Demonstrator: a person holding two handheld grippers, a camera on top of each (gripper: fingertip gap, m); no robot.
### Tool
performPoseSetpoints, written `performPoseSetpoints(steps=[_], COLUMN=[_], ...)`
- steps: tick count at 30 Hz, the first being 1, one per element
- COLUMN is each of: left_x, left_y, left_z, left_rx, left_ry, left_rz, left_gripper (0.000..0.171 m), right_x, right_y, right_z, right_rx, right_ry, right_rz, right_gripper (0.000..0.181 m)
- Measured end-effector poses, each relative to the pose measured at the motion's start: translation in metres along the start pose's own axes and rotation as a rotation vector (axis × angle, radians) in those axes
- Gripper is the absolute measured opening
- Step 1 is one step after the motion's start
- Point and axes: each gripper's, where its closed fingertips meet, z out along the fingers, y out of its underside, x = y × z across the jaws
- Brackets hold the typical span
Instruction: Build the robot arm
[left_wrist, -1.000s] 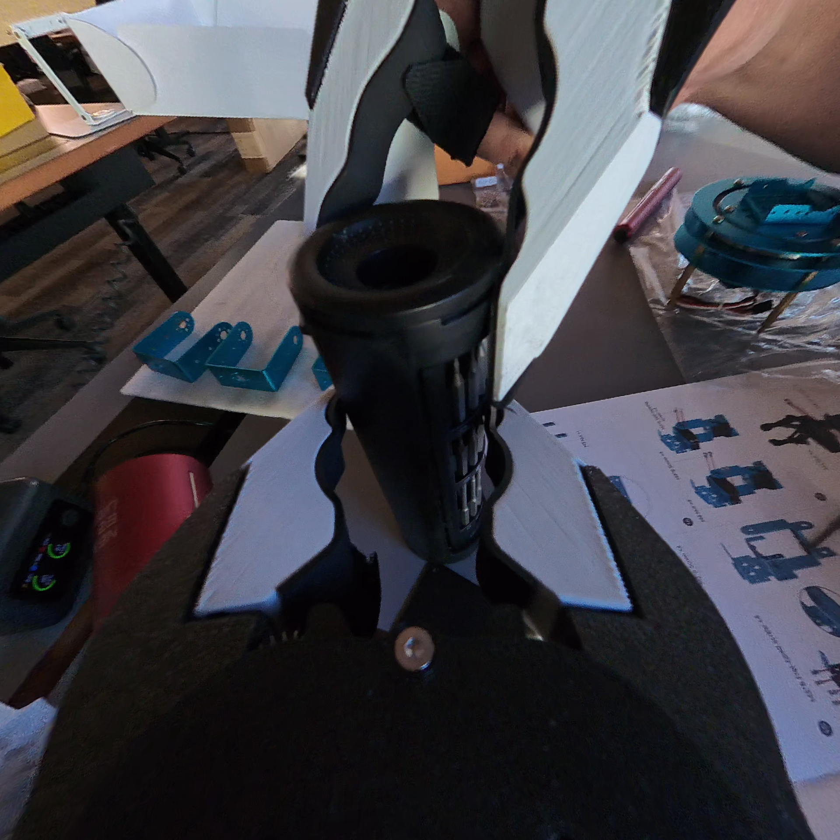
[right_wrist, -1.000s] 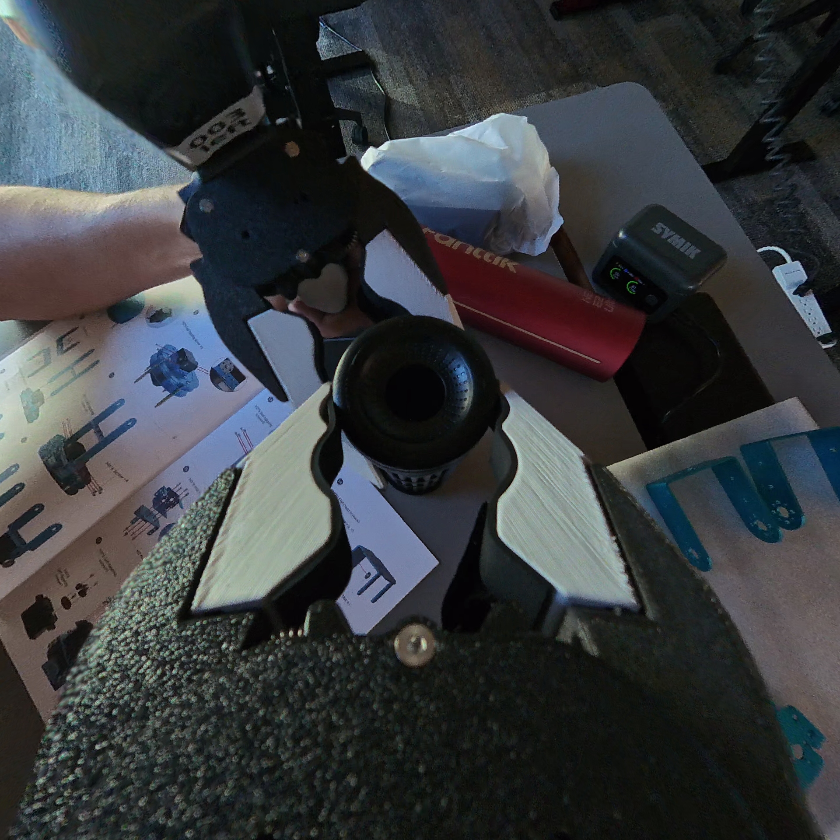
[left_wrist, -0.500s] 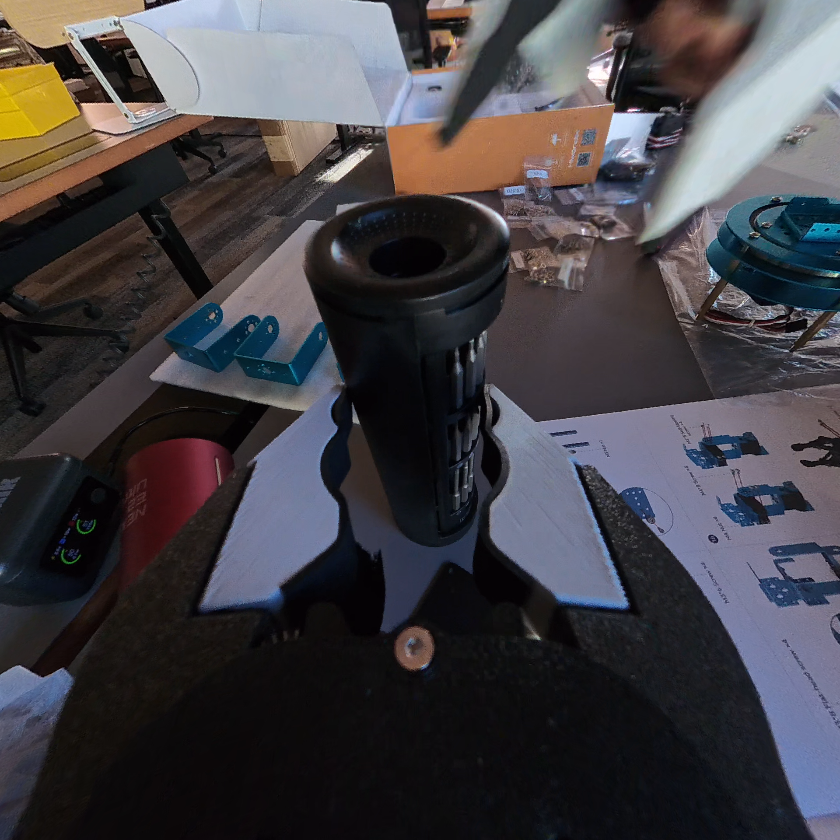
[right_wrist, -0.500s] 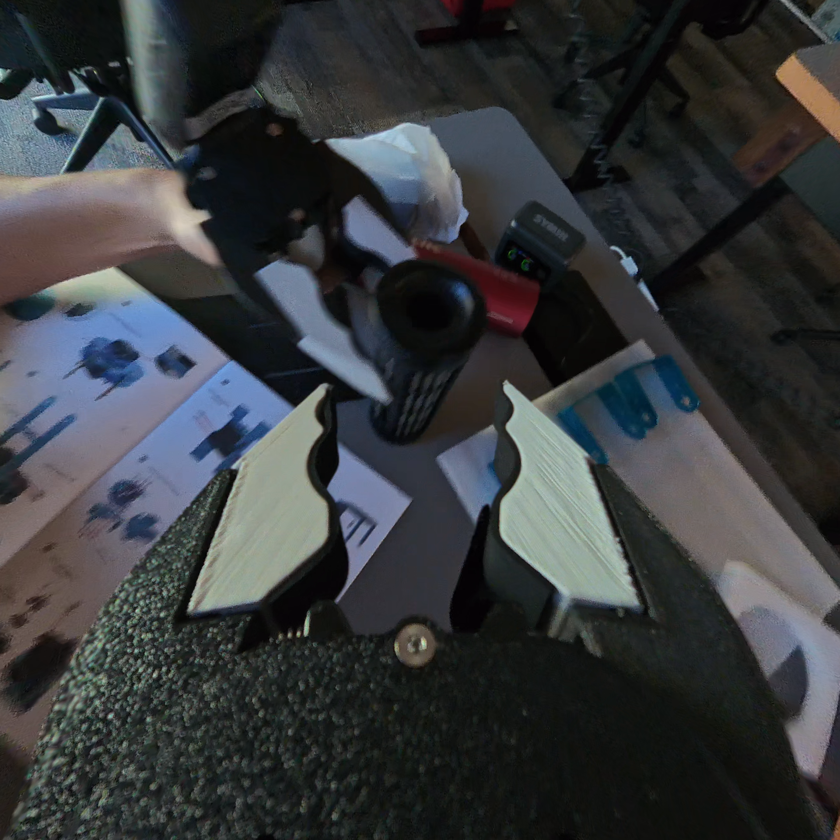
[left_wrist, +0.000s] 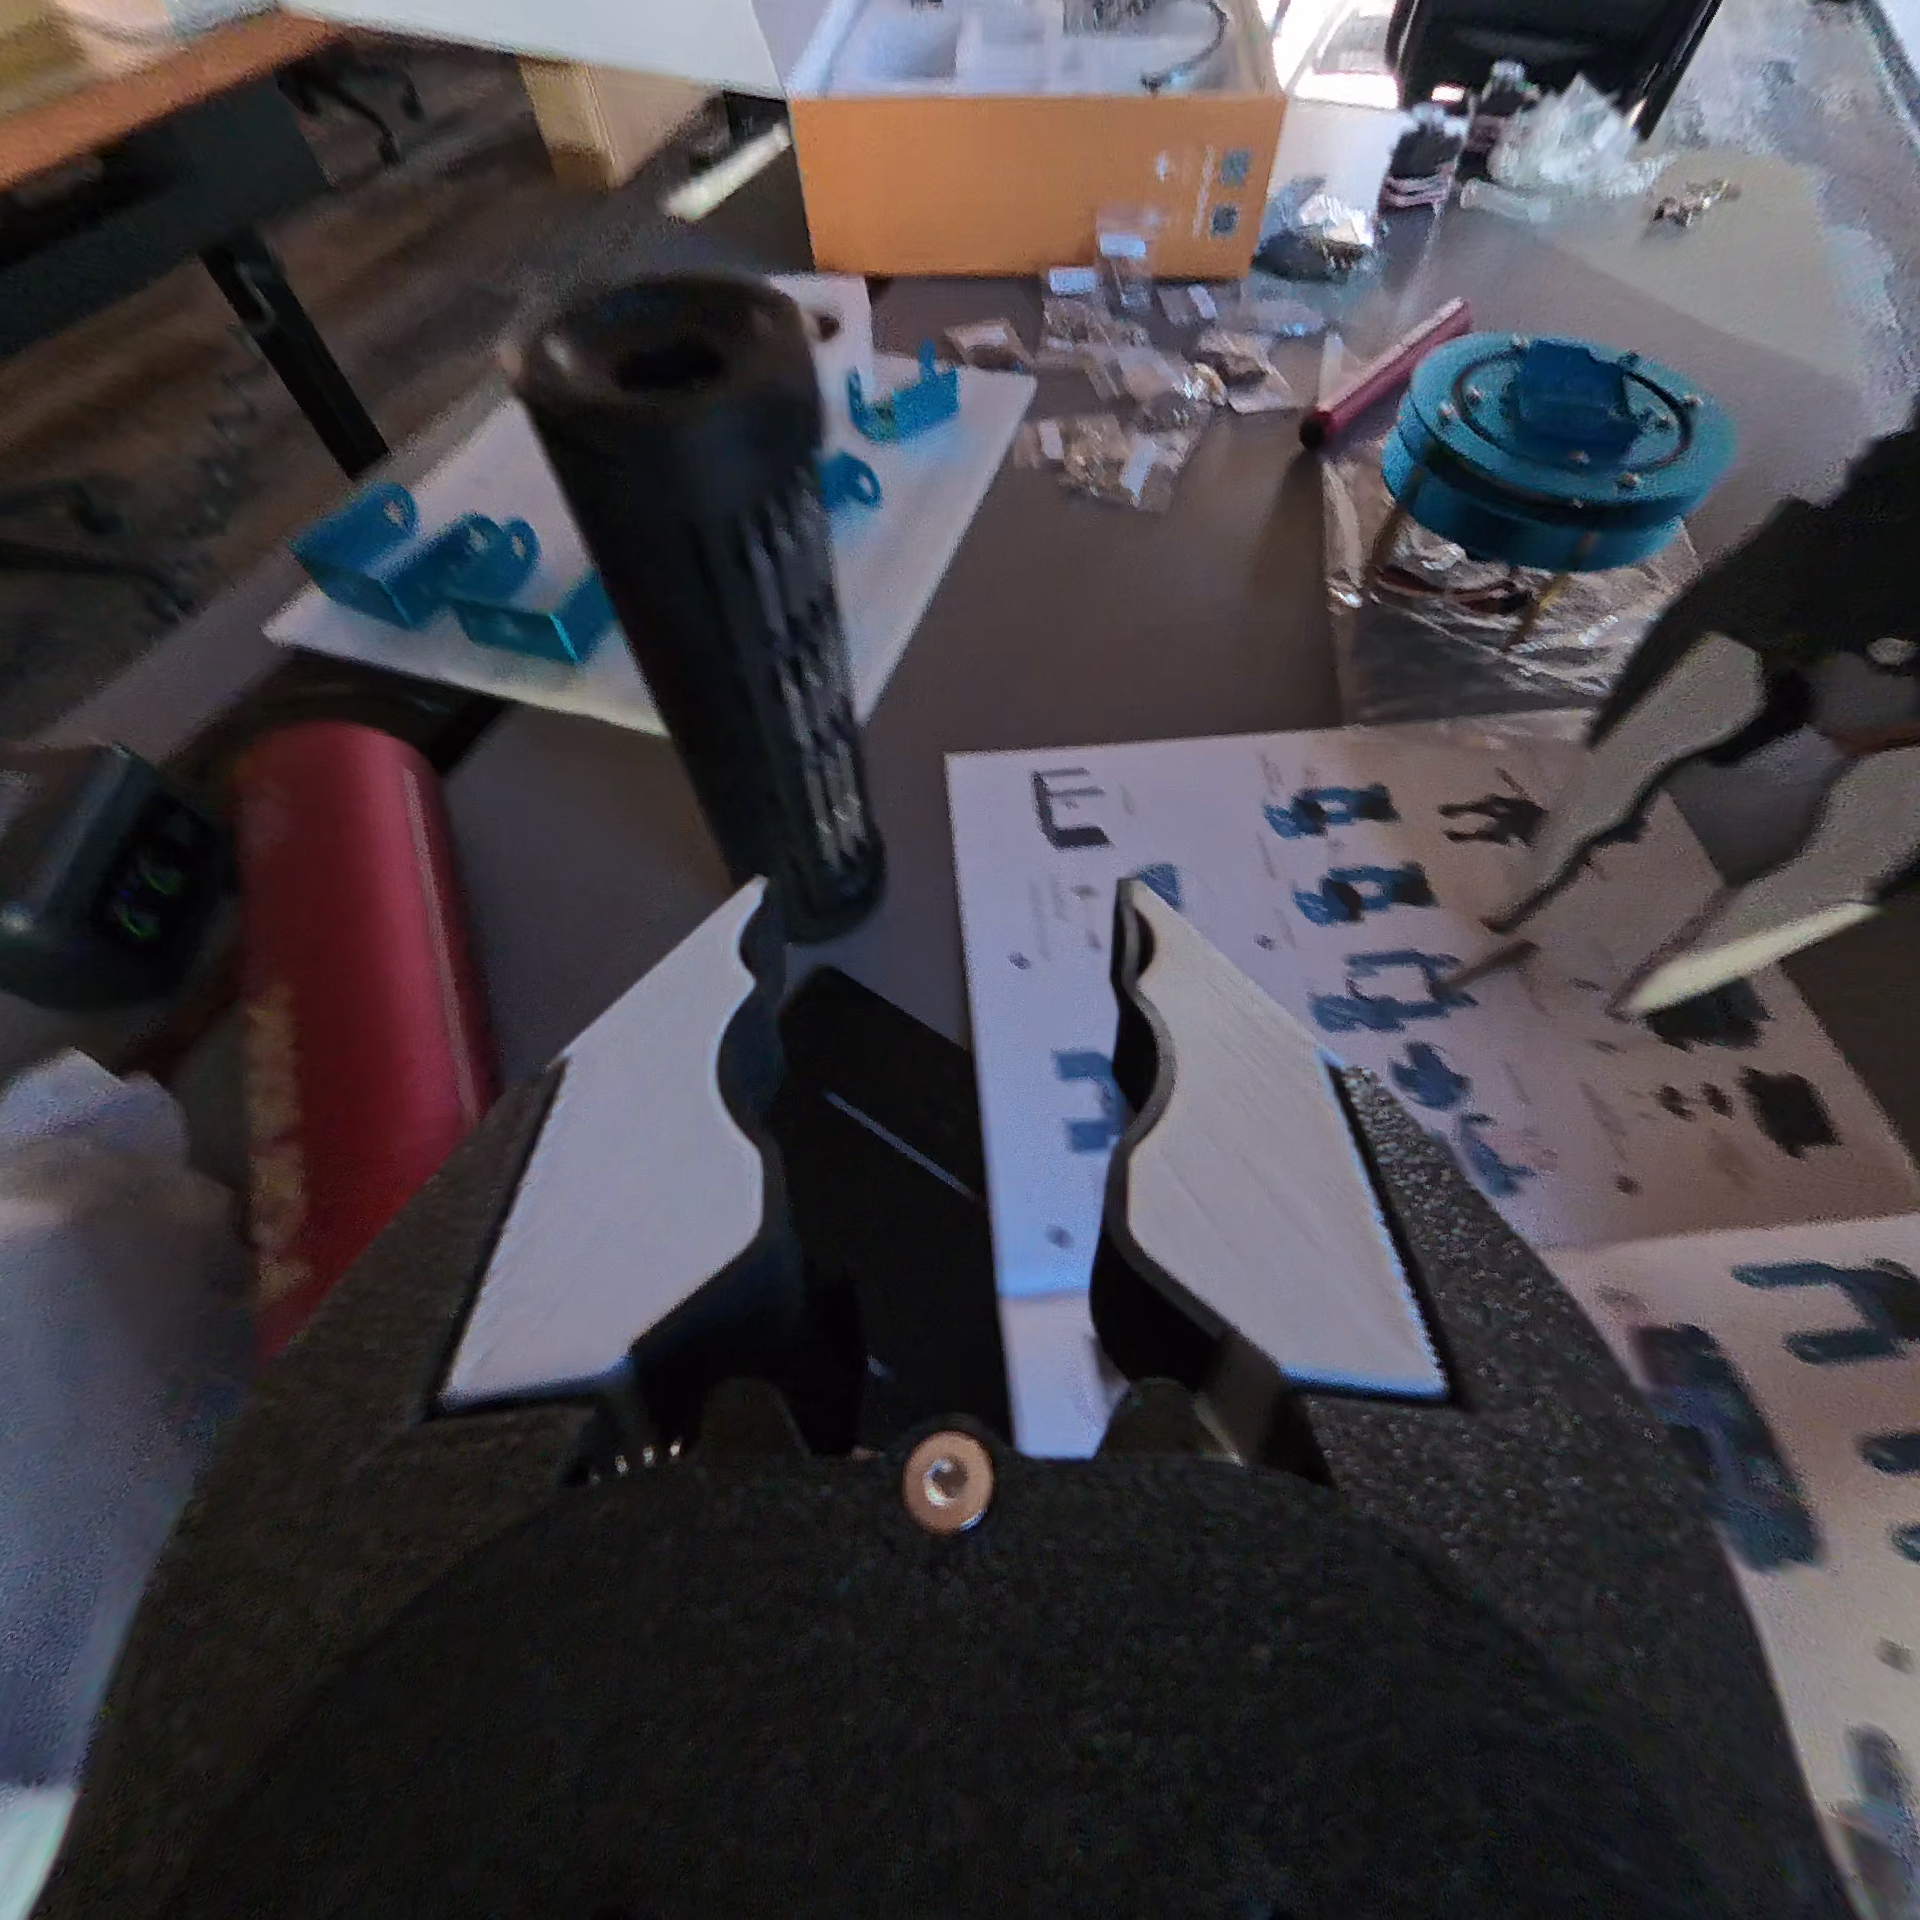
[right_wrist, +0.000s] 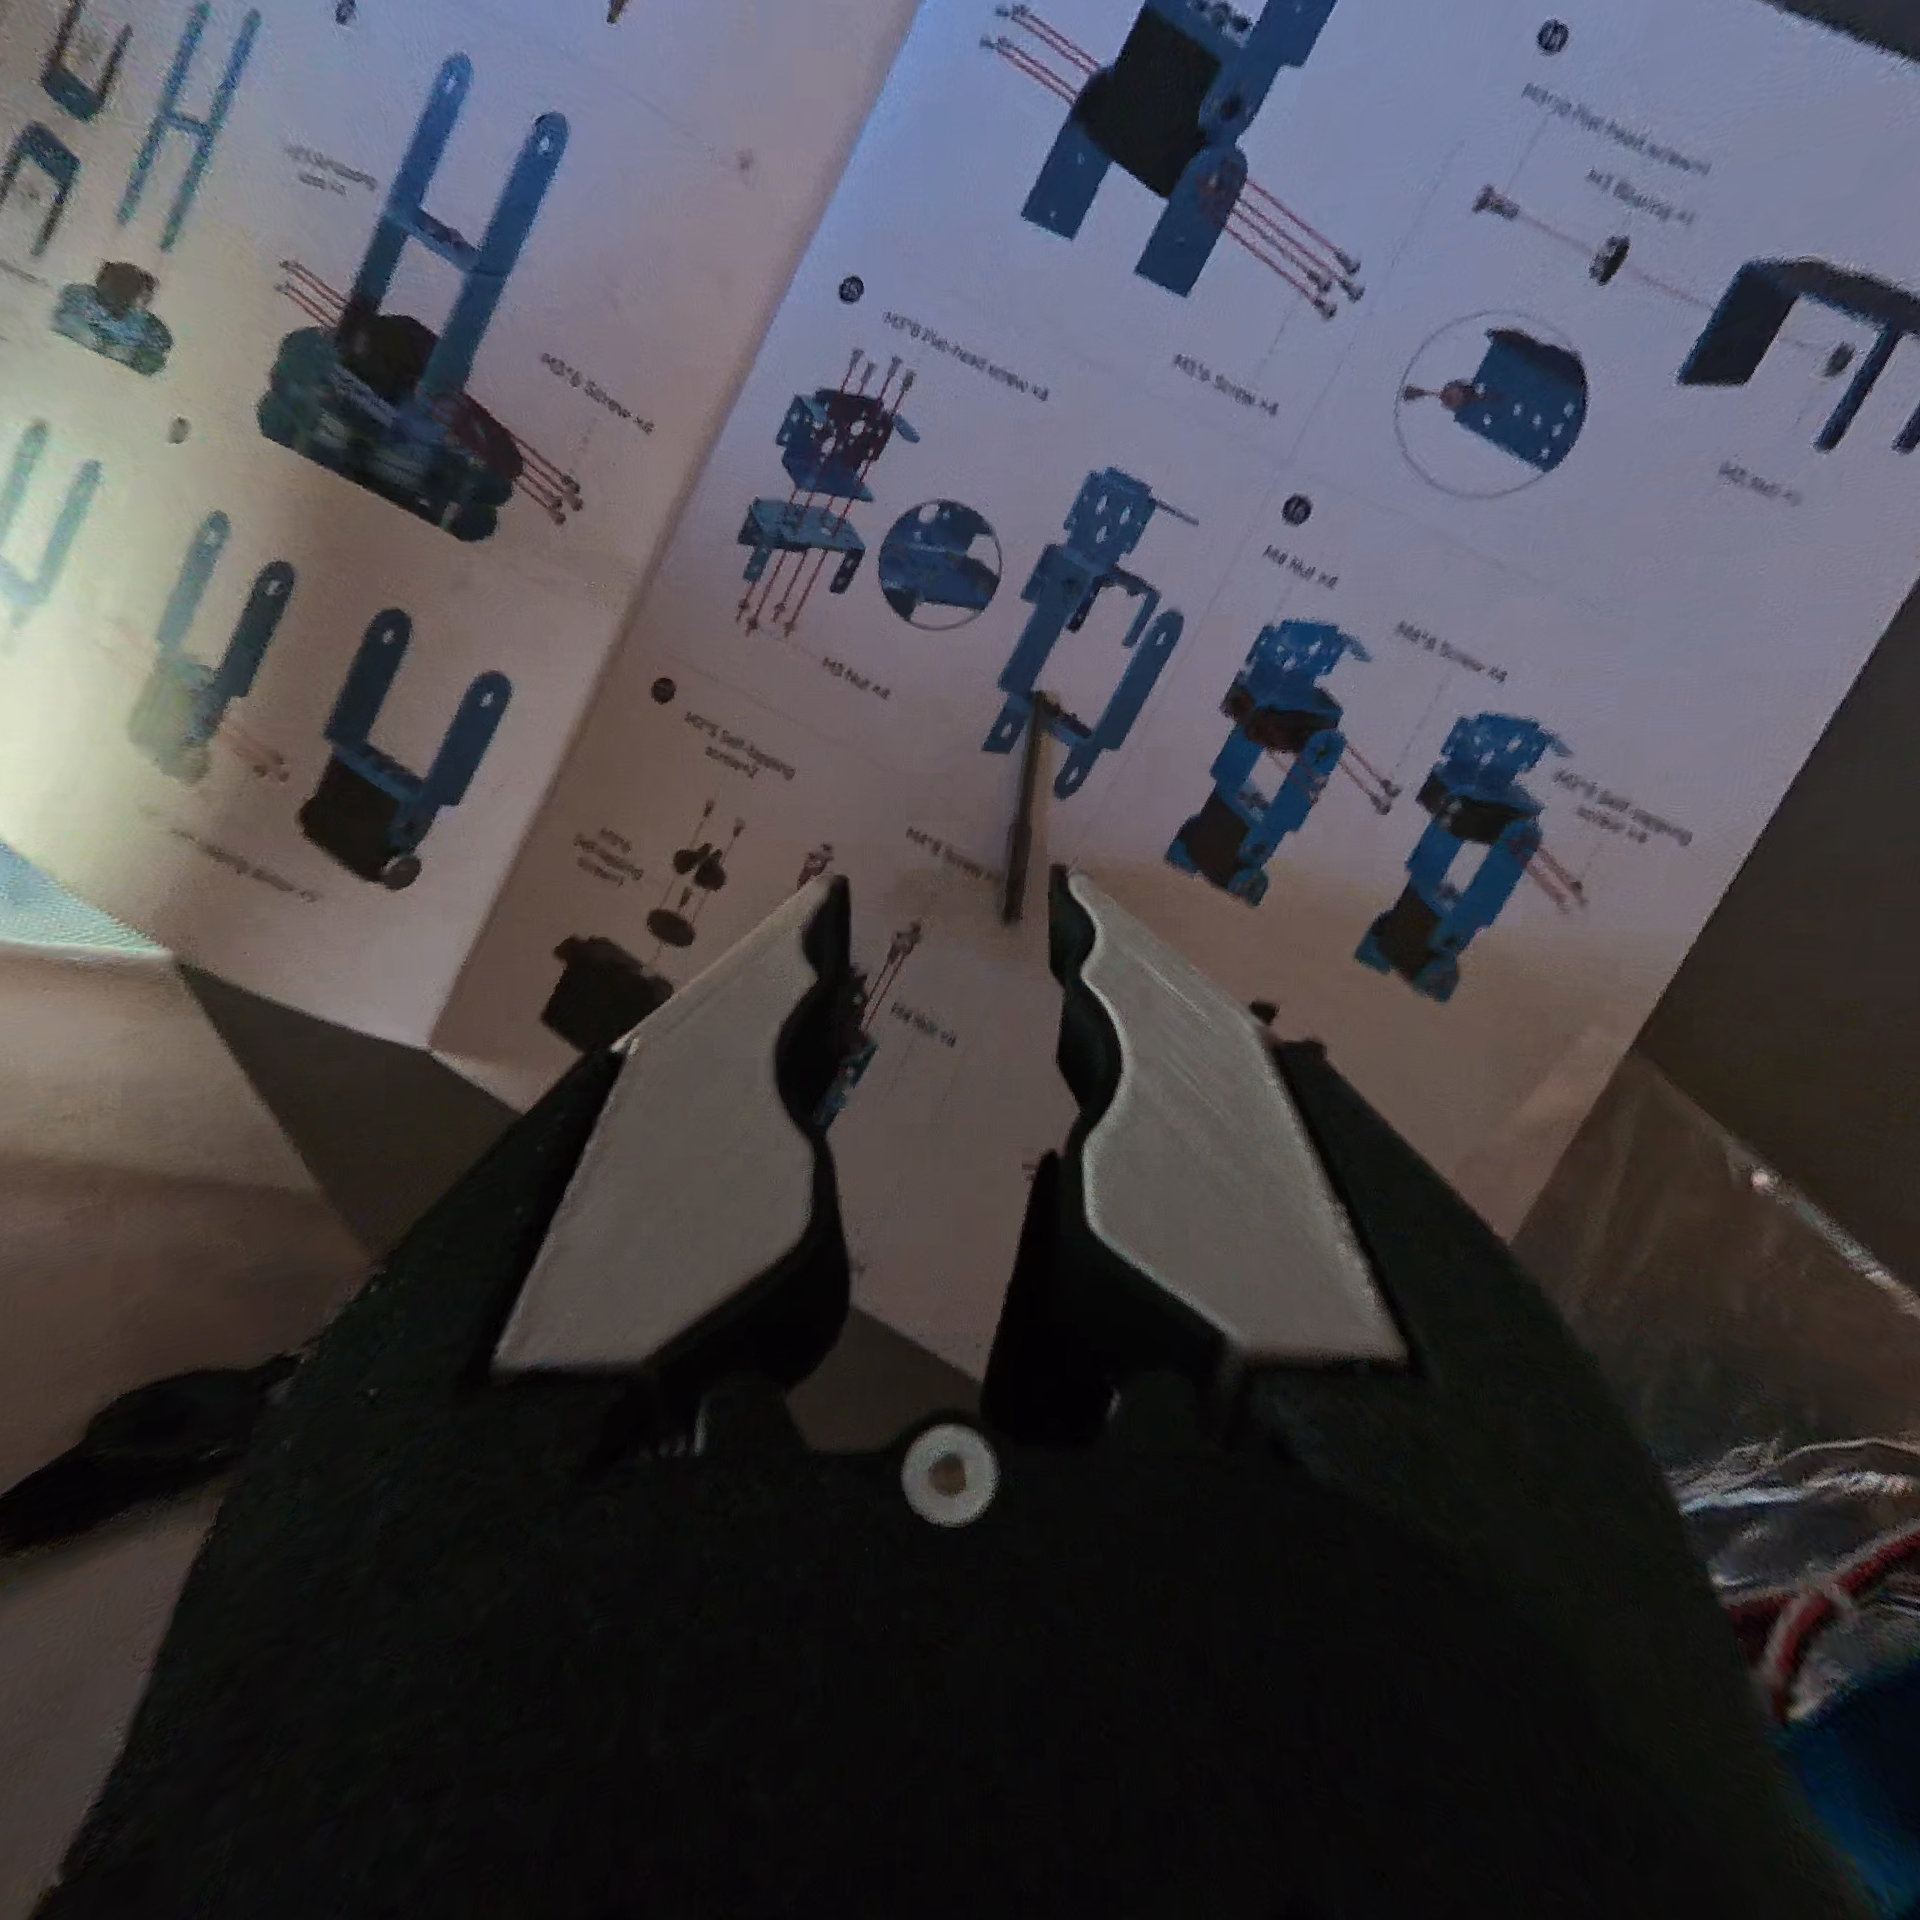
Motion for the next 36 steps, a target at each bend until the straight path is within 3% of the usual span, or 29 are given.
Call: performPoseSetpoints(steps=[6,8,13,20,29,33,36], left_x=[0.083,0.11,0.154,0.17,0.169,0.169,0.147], left_y=[0.047,0.053,0.062,0.047,0.032,0.034,0.037], left_z=[-0.004,0.001,0.019,0.035,0.051,0.054,0.054], left_rx=[-0.09,-0.071,-0.065,0.003,0.036,-0.003,-0.032], left_ry=[0.009,0.074,0.228,0.29,0.283,0.226,0.064], left_rz=[-0.248,-0.39,-0.64,-0.753,-0.782,-0.681,-0.542], left_gripper=[0.048,0.041,0.039,0.029,0.002,0.002,0.002], right_x=[0.004,0.001,-0.008,-0.003,0.004,0.008,0.014], right_y=[-0.005,-0.005,-0.023,-0.052,-0.052,-0.05,-0.05], right_z=[0.01,0.01,0.004,-0.029,-0.033,-0.027,-0.034], right_rx=[-0.029,-0.018,0.158,0.439,0.474,0.468,0.52], right_ry=[0.066,0.04,0.033,0.073,0.068,0.04,0.034], right_rz=[-0.107,-0.133,-0.193,-0.218,-0.295,-0.258,-0.209], right_gripper=[0.024,0.001,0.001,0.001,0.002,0.001,0.012])
